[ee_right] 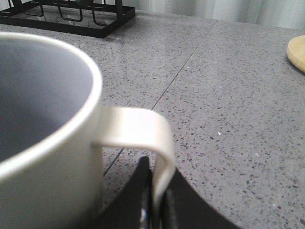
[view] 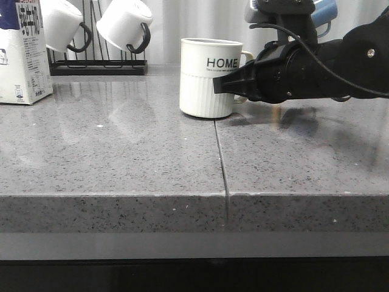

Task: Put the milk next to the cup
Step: 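Carry the HOME mug toward the table center and set it down, then open the right gripper and withdraw it from the mug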

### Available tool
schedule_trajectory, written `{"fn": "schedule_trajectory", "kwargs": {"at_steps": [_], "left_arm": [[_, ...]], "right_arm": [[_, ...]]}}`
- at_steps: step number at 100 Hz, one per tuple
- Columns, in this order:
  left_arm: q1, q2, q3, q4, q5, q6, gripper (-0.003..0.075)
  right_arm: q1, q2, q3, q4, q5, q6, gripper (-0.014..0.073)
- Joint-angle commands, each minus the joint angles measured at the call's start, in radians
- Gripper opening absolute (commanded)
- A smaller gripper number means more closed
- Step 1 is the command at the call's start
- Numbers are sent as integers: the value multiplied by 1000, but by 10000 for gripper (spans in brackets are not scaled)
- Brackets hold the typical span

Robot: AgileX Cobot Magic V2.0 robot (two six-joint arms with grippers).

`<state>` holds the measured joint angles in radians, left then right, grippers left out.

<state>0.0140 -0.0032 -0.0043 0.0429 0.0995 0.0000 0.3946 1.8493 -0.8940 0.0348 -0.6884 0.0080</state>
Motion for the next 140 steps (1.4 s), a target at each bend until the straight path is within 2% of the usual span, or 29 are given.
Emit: {"fn": "schedule_trajectory", "kwargs": {"at_steps": [1,9,16,56,94,106,128,140], "left_arm": [[-3,-31,44,-7,-76,0,-20],[-3,-31,44,-7,-76,0,-20],[-3,-31,44,-7,-76,0,-20],[-3,-31,44,-7,-76,0,-20],[-3,-31,44,-7,-76,0,-20],[-3,-31,44,-7,-76,0,-20],[-3,-31,44,-7,-76,0,-20],[-3,-31,44,-7,-76,0,-20]], "right_arm": [[-1,-40,-27,-5,-80,-8,85],[-1,-40,-26,-4,-82,-8,167],[-1,-40,-26,-3,-85,-8,199],[-1,-84,-11,-4,-76,-8,200],[-1,-252,143,-3,-45,-8,199],[-1,-361,194,-7,64,-8,174],[-1,-629,256,-7,352,-8,-32],[-1,-767,257,-7,533,-8,-65]]}}
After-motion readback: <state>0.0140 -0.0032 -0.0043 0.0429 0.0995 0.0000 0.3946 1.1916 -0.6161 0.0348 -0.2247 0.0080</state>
